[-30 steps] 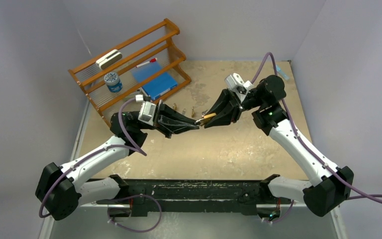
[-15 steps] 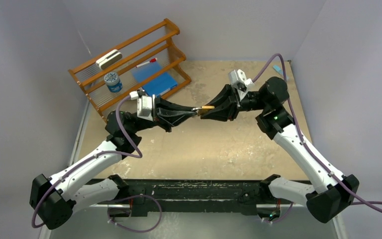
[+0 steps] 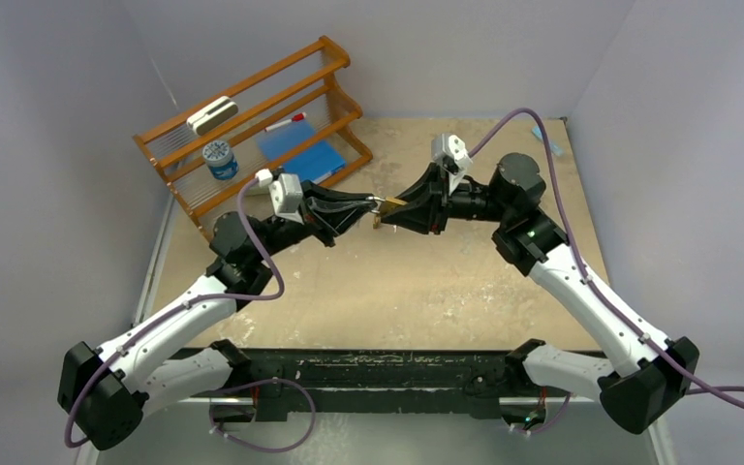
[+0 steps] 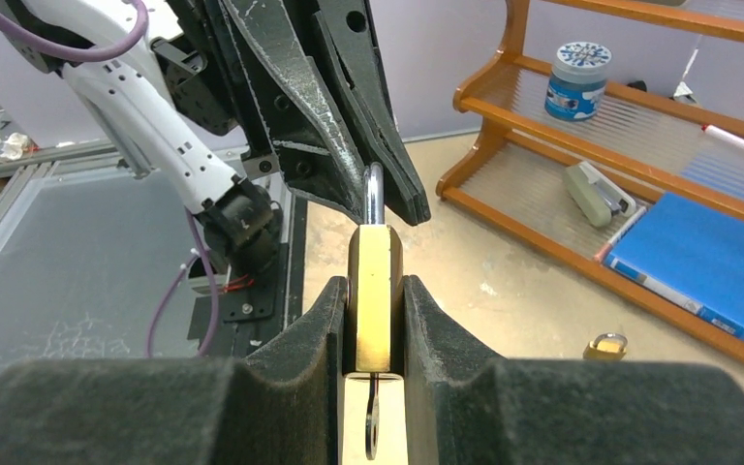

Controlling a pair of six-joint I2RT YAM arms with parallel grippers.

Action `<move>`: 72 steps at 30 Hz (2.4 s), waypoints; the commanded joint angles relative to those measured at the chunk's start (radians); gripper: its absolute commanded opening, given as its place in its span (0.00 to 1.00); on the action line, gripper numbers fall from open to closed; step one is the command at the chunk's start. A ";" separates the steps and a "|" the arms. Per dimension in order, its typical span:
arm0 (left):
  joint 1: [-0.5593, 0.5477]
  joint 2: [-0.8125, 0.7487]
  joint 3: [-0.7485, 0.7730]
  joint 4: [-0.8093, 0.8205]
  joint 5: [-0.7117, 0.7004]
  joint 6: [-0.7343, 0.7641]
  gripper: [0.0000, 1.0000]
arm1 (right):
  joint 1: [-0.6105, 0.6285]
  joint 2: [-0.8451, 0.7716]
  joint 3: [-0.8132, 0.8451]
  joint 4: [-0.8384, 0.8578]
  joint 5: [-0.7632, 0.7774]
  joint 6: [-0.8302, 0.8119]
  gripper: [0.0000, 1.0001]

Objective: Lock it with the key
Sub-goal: Lock the lock.

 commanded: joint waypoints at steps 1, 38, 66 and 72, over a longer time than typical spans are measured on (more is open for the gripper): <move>-0.006 0.082 0.016 -0.028 0.054 -0.002 0.00 | 0.072 0.031 0.052 0.059 -0.082 0.014 0.00; -0.006 -0.014 0.112 -0.356 0.071 0.157 0.00 | -0.007 -0.117 -0.050 -0.019 0.102 -0.093 0.74; 0.000 -0.060 0.114 -0.343 0.065 0.134 0.00 | -0.147 -0.118 -0.306 0.263 -0.099 0.051 0.55; 0.003 -0.062 0.112 -0.339 0.048 0.132 0.00 | -0.147 -0.078 -0.289 0.246 -0.140 0.036 0.48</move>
